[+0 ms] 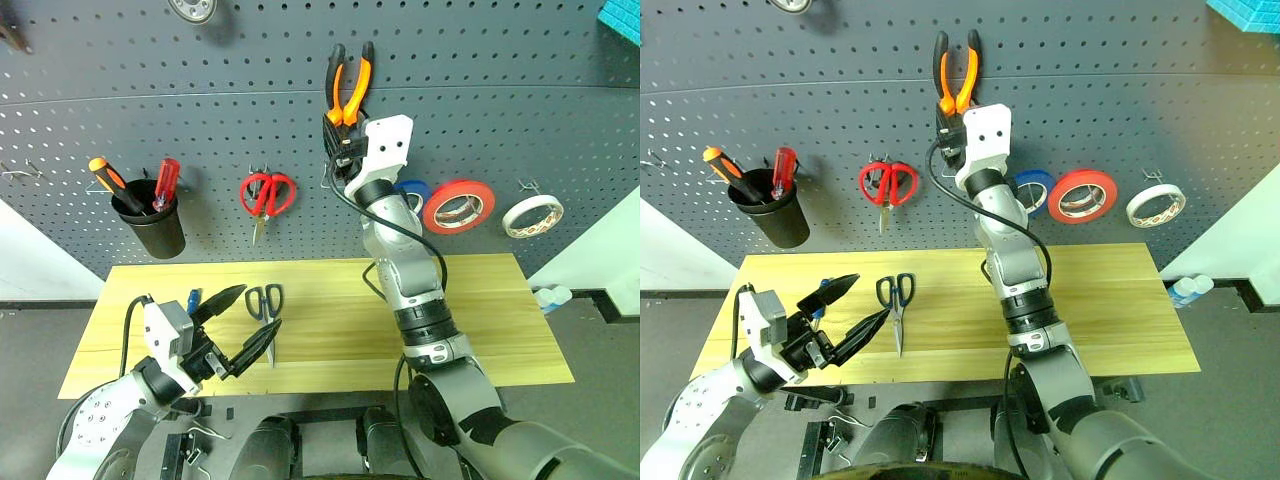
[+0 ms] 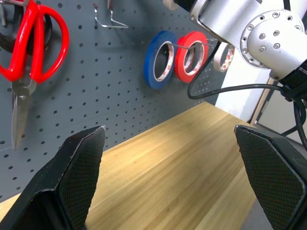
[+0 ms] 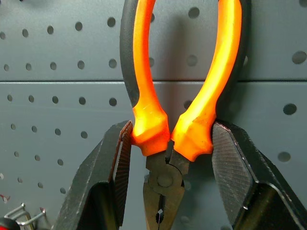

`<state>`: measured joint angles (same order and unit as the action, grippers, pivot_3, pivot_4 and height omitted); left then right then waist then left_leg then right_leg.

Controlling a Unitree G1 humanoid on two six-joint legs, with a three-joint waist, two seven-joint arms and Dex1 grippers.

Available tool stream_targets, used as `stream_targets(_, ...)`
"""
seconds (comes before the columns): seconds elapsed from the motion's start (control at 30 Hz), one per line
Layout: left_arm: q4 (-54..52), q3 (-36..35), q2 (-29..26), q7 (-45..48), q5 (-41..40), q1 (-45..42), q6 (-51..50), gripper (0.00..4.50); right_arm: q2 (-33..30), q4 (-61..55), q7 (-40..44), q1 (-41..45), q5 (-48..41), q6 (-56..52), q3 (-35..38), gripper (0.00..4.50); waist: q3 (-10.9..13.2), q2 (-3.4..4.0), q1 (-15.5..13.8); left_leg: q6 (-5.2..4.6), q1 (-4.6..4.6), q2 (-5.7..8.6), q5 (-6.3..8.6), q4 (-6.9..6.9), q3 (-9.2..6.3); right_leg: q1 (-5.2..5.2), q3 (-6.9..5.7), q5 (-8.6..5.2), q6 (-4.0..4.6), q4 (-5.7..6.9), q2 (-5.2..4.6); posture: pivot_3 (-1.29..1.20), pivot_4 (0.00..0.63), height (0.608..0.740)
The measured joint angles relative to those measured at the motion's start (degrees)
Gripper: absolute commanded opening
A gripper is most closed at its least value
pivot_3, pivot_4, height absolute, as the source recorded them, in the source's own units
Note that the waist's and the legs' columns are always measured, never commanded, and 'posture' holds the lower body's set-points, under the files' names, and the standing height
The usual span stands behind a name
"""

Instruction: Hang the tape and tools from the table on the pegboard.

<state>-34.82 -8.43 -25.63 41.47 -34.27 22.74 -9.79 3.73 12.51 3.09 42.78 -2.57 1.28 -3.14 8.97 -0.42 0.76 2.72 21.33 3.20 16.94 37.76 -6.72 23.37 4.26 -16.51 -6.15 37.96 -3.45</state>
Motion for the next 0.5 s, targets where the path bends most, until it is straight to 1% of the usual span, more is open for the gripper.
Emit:
stream_targets(0.23,0.44,0.00,-0.02,0.21,0.01,0.04,0.05,4.50,1.45,-2.39,-0.39,-3.16,0.04,-2.25,-0.87,2.09,0.03,0.03,0.03,0.01,0.00,0.00,-0.01,-0.28,0.00,0.06,0.00,0.00,0.00,-0.17,-0.02,0.11,0.148,0.724)
stream_targets(0.5,0.92,0.00,-0.02,0.16,0.07,-0.52,0.05,4.50,2.29,-4.76,-0.56,-4.28,0.06,-4.21,-1.35,2.09,0.04,0.04,0.05,0.06,0.02,-0.03,-0.03,-0.71,0.00,0.10,0.00,0.00,0.00,-0.58,-0.03,0.11,0.151,0.724)
